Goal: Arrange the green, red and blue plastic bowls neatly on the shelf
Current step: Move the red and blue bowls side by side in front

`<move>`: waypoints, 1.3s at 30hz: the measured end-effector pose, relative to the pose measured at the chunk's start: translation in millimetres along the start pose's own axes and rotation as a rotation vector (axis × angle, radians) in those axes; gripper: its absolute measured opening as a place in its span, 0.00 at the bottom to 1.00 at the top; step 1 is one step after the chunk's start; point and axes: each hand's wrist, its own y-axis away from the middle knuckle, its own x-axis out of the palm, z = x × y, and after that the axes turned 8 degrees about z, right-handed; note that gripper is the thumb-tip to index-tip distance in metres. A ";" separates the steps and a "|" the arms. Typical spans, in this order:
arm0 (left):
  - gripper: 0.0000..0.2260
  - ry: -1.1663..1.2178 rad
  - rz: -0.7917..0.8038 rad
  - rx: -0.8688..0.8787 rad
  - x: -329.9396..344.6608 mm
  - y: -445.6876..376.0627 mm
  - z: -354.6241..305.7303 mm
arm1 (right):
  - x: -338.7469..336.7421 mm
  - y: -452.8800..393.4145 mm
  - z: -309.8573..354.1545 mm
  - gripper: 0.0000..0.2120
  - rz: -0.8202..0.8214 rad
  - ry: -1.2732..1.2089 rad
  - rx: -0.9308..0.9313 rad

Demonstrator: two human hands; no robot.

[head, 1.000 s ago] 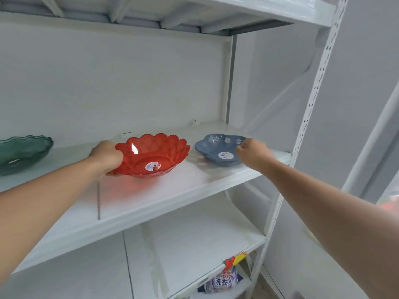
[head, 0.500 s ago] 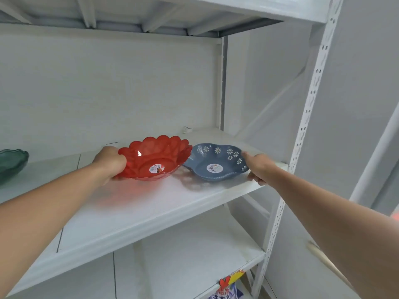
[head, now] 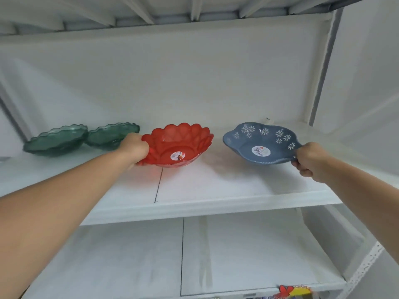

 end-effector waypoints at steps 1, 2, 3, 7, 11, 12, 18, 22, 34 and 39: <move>0.13 -0.006 -0.020 -0.020 -15.5 5.4 12.0 | 15.2 2.2 5.7 0.11 0.036 0.002 -0.017; 0.12 -0.004 -0.038 -0.043 -31.5 10.3 25.7 | 31.4 5.7 11.5 0.11 0.075 0.000 -0.032; 0.12 -0.002 -0.056 -0.072 -48.3 15.4 39.4 | 48.5 10.2 17.9 0.11 0.112 -0.003 -0.046; 0.12 0.048 -0.102 -0.163 -113.4 32.0 89.6 | 117.1 34.6 45.0 0.11 0.229 -0.011 -0.083; 0.14 0.136 -0.105 -0.212 -172.2 37.1 136.3 | 181.5 63.6 73.1 0.11 0.308 -0.016 -0.115; 0.14 0.146 -0.111 -0.211 -185.8 37.4 147.6 | 197.4 70.8 79.6 0.12 0.316 -0.015 -0.119; 0.13 0.162 -0.102 -0.224 -273.3 22.4 222.7 | 297.3 110.8 111.7 0.11 0.294 0.003 -0.077; 0.15 0.157 -0.075 -0.232 -326.0 7.4 266.7 | 357.8 133.7 131.5 0.11 0.249 -0.008 -0.040; 0.11 0.127 -0.085 -0.263 -385.3 -19.1 325.8 | 445.6 163.0 156.5 0.11 0.283 0.021 -0.028; 0.12 0.072 -0.115 -0.253 -386.3 -23.3 339.7 | 461.9 161.3 156.4 0.10 0.335 0.022 -0.063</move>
